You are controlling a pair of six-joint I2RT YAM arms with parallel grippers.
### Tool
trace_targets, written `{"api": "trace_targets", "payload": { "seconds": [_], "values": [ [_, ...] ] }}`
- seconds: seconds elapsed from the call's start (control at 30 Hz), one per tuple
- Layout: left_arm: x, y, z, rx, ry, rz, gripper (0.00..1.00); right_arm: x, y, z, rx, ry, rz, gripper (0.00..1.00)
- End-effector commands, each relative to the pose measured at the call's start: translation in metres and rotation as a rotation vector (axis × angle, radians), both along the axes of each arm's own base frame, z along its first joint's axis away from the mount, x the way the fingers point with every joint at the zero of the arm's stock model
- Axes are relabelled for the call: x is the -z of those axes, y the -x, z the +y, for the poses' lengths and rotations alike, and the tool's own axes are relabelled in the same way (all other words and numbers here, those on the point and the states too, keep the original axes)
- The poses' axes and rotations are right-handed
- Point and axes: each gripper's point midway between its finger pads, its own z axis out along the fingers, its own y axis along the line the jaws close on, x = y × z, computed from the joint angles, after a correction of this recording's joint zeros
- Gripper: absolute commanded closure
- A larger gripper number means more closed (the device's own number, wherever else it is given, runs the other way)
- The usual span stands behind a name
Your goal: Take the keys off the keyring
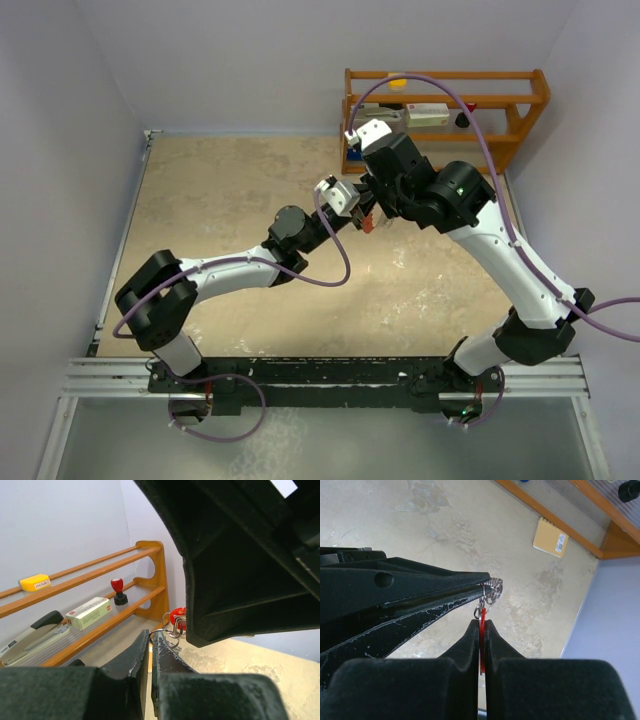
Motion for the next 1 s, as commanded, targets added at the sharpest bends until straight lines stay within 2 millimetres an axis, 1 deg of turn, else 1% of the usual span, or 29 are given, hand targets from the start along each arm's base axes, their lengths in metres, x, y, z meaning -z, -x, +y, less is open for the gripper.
{"api": "trace_targets", "payload": {
  "seconds": [0.0,0.07,0.2,0.43,0.63,0.87,0.97],
  "values": [
    [-0.032,0.002,0.001,0.009,0.083,-0.036,1.00,-0.009,0.001,0.003,-0.005,-0.042,-0.033,1.00],
    [-0.033,0.004,0.001,0.017,0.085,-0.038,1.00,-0.009,0.001,0.003,-0.004,-0.044,-0.036,1.00],
    [-0.042,0.006,0.005,0.015,0.099,-0.049,1.00,-0.012,0.001,0.001,0.005,-0.058,-0.056,1.00],
    [-0.067,0.010,0.022,-0.018,0.172,-0.062,1.00,-0.021,0.002,-0.005,0.028,-0.111,-0.120,1.00],
    [-0.078,0.009,0.034,-0.053,0.221,-0.056,1.00,-0.033,0.004,-0.012,0.044,-0.155,-0.176,1.00],
    [-0.094,0.015,0.042,-0.044,0.287,-0.063,1.00,-0.032,0.004,-0.011,0.043,-0.184,-0.196,1.00],
    [-0.098,0.017,0.044,-0.036,0.310,-0.062,1.00,-0.030,0.004,-0.008,0.032,-0.205,-0.201,1.00]
  ]
}}
